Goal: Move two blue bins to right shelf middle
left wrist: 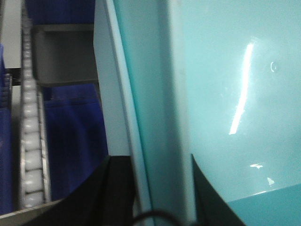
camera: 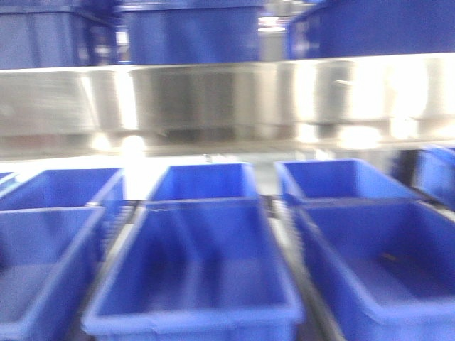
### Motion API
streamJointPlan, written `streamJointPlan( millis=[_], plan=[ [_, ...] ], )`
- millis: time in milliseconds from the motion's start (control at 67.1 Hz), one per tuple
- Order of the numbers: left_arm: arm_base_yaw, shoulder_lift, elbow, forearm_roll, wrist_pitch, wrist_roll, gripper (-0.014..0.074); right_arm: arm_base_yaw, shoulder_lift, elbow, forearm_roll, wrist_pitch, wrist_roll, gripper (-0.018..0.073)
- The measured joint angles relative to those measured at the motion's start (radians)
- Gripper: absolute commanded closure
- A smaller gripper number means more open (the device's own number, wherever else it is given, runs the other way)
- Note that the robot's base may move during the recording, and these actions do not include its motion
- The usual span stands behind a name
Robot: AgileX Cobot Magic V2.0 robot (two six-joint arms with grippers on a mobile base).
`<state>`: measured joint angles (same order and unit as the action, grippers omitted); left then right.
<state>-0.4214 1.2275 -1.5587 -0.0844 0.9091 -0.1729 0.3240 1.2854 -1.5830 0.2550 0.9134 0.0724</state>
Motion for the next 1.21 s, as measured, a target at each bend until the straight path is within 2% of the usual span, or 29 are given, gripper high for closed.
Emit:
streamJointPlan(
  millis=[1207],
  plan=[
    [0.0,0.0,0.0,0.0,0.0,0.0,0.0707,0.0,0.0,0.0,0.0,-0.002,0.0,0.0718]
  ],
)
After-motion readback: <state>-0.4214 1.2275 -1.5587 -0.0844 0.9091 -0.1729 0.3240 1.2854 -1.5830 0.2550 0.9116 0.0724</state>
